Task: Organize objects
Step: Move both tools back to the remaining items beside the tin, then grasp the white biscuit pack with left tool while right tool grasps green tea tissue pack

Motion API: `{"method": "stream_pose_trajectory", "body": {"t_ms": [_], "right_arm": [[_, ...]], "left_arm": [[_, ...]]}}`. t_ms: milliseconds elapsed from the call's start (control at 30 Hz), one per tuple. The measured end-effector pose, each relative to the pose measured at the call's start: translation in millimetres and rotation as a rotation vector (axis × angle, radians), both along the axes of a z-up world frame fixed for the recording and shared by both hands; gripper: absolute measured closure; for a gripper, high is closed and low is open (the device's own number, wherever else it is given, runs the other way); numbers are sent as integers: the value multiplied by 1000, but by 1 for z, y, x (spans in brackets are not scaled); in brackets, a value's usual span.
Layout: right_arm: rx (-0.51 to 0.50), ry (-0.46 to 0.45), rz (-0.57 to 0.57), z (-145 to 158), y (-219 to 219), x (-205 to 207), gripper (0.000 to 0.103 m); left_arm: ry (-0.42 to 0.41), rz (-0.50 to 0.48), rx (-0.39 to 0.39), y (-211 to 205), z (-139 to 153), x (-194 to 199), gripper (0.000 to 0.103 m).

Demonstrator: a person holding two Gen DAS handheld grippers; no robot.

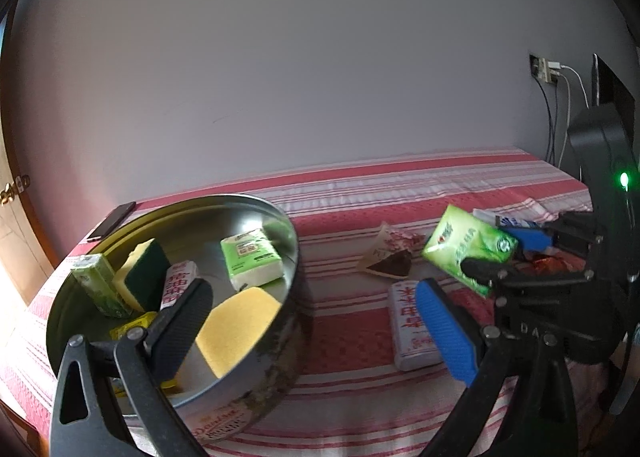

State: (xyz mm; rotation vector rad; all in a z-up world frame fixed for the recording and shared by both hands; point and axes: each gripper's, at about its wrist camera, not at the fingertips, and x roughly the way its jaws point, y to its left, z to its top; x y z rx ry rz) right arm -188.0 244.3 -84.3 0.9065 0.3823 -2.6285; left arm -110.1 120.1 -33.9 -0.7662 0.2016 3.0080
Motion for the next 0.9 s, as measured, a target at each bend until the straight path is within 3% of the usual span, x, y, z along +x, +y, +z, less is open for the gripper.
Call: {"method": "stream_pose_trajectory", "body": {"t_ms": [233, 333, 600, 667, 833, 900], "right_arm": [[-106, 21, -100, 7, 25, -3, 55], [-115, 32, -110, 9, 27, -2, 55], [-164, 9, -126, 6, 31, -8, 55], [-156, 12, -124, 4, 27, -8, 55], [-154, 2, -120, 3, 27, -10, 55], [-157, -1, -121, 3, 28, -11, 55]], "left_arm": [[6, -94, -46, 31, 2, 3, 1], [-17, -137, -65, 43, -1, -1, 9], [-196, -206, -3, 50, -24, -33, 11], [-236, -229, 8, 51, -27, -38, 18], [-347, -234, 62, 46, -39, -54, 56], [-350, -227, 71, 45, -40, -55, 62]]}}
